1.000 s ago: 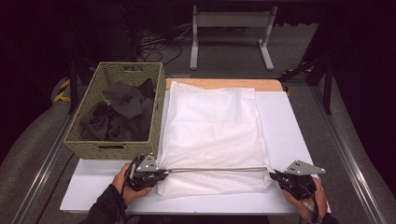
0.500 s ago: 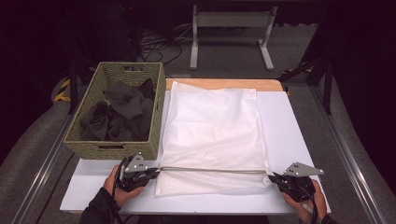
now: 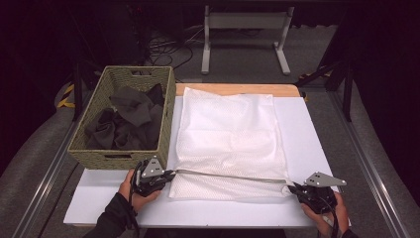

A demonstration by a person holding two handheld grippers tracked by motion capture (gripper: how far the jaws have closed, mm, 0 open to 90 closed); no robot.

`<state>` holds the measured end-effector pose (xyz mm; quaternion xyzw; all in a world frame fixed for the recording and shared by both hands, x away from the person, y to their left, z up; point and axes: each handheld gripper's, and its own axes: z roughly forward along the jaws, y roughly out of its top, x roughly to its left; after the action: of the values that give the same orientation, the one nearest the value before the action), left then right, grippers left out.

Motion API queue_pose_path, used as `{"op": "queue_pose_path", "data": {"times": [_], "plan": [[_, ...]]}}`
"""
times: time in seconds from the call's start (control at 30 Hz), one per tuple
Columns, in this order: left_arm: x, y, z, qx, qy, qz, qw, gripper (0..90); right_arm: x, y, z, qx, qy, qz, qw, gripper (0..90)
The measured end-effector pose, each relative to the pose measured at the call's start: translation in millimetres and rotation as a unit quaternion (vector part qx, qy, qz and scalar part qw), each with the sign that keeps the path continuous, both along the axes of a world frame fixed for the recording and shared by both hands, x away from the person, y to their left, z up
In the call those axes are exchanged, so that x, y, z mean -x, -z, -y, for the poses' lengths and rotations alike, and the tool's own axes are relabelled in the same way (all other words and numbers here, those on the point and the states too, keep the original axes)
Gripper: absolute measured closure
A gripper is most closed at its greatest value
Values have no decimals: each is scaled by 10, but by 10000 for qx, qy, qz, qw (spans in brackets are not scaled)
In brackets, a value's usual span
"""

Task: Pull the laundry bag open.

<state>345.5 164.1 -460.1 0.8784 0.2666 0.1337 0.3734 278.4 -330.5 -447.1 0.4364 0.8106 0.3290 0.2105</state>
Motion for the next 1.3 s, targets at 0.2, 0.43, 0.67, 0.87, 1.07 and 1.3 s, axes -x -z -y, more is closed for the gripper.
{"op": "queue_pose_path", "data": {"times": [0.2, 0.43, 0.67, 0.87, 1.07, 1.3], "plan": [[-4, 56, -127, 281, -191, 43, 9994, 690, -77, 24, 69, -130, 84, -88, 9998, 649], [153, -4, -405, 591, -329, 242, 9974, 497, 38, -120, 116, -306, -262, 259, 9989, 510], [218, -8, -603, 758, -657, 397, 9942, 329, 52, -358, -98, -469, -745, 802, 9929, 598], [332, -19, -617, 684, -870, 447, 9929, 238, -111, -410, -571, -291, -1407, 672, 9873, 680], [429, -5, -649, 642, -915, 441, 9928, 223, -489, -296, -1185, 30, -1862, 275, 9821, 600], [441, -1, -676, 725, -947, 483, 9917, 228, -822, -84, -1391, -18, -1914, -303, 9810, 515]]}}
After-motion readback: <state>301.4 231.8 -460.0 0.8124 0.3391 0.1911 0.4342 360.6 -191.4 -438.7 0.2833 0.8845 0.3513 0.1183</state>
